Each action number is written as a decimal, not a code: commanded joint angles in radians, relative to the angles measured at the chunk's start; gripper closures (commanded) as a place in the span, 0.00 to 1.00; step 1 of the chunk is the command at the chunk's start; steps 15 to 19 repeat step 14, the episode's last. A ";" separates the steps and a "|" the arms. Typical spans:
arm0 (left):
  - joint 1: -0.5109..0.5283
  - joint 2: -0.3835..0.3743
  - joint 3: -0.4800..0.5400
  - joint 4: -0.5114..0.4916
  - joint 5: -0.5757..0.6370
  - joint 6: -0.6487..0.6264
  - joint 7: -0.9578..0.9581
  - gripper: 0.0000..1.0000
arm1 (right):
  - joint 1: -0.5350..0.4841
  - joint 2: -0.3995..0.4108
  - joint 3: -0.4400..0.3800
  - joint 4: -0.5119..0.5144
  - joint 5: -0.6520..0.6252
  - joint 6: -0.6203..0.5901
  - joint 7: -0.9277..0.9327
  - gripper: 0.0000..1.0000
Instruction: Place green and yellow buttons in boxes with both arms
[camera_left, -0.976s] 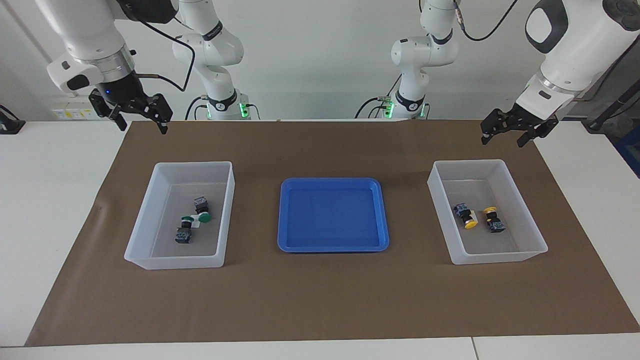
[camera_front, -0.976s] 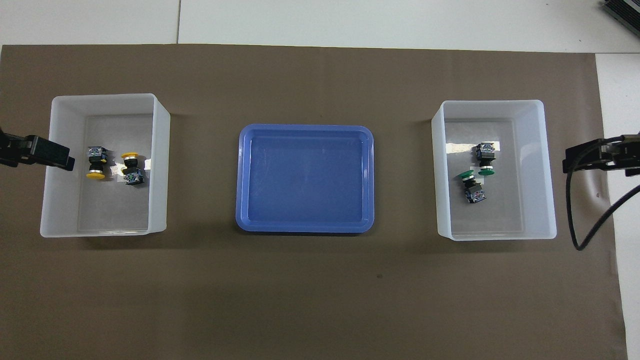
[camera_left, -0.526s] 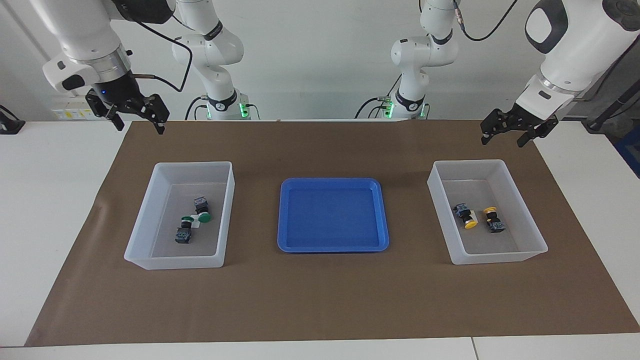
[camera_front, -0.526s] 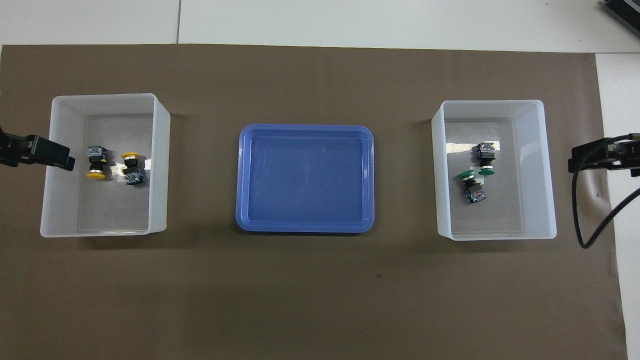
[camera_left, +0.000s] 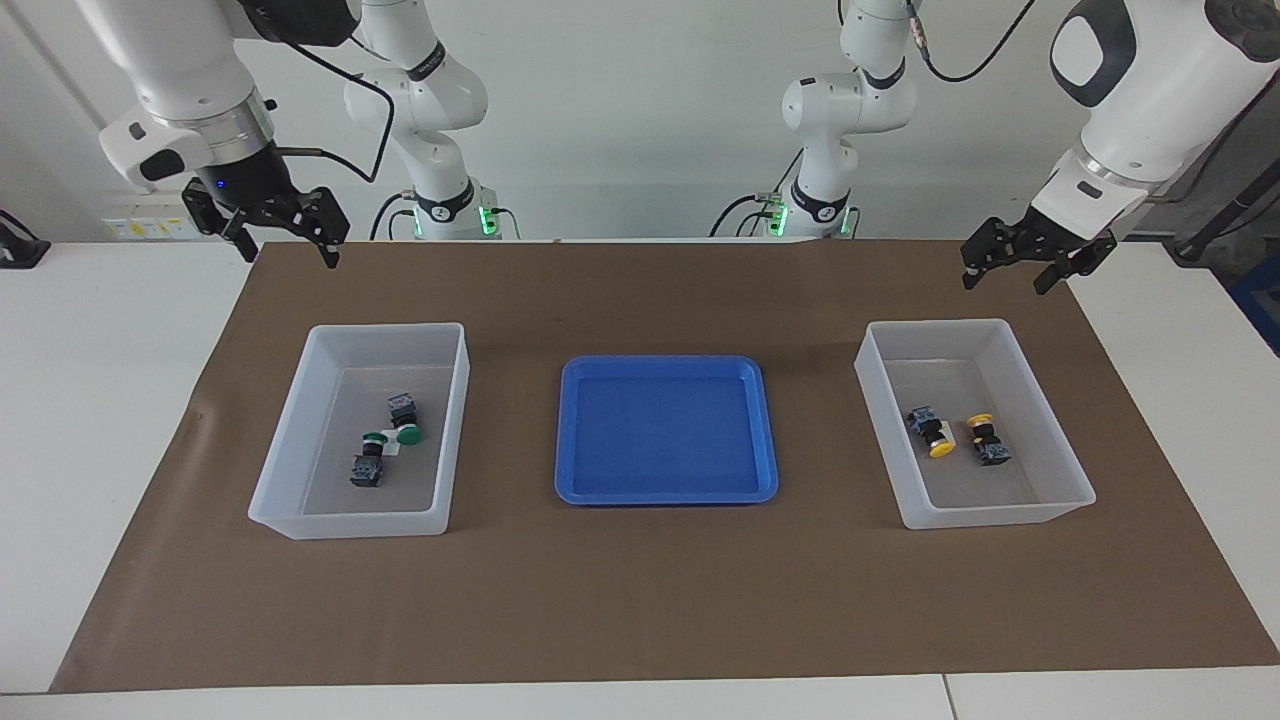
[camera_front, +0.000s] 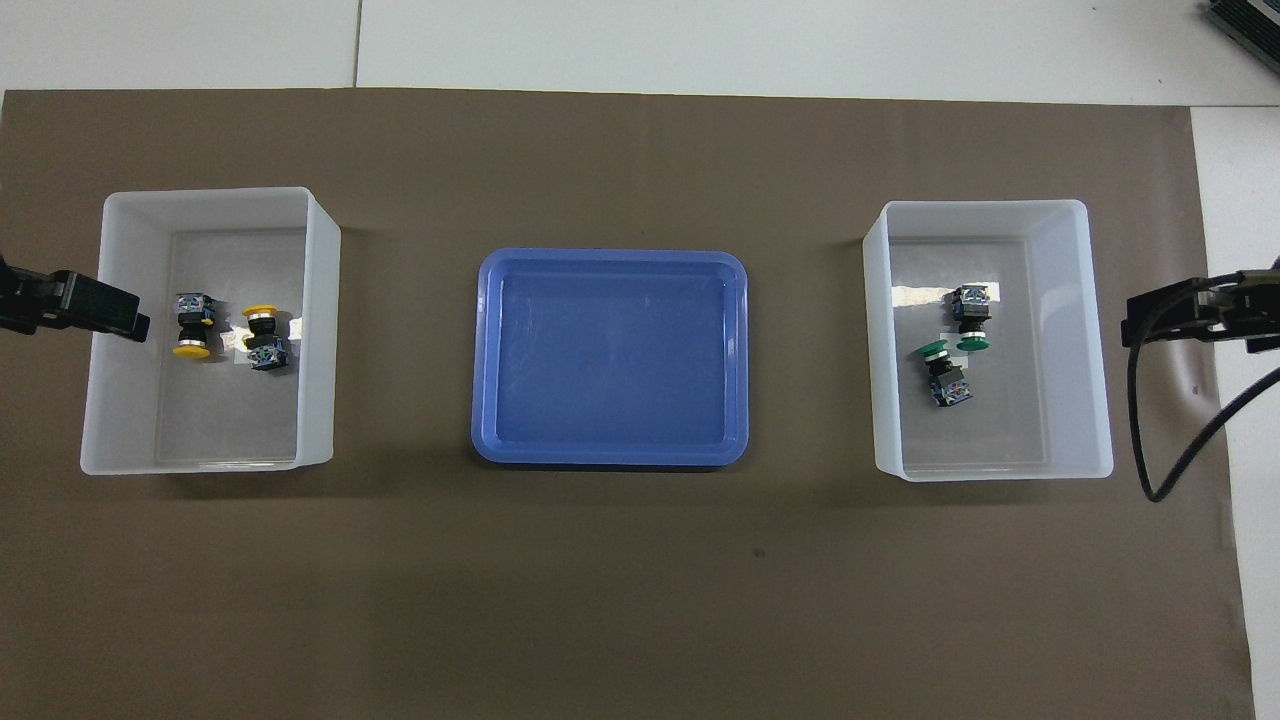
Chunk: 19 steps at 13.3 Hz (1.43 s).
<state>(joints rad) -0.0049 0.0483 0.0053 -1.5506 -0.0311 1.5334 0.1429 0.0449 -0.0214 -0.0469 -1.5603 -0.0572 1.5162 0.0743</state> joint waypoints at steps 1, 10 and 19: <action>0.002 -0.025 -0.001 -0.031 0.020 0.011 -0.006 0.00 | -0.010 -0.022 0.006 -0.021 0.017 -0.007 -0.010 0.00; 0.002 -0.025 -0.001 -0.031 0.020 0.011 -0.006 0.00 | -0.010 -0.031 0.013 -0.021 0.017 -0.010 -0.018 0.00; 0.000 -0.025 -0.001 -0.031 0.020 0.011 -0.006 0.00 | -0.010 -0.032 0.013 -0.023 0.040 -0.018 -0.015 0.00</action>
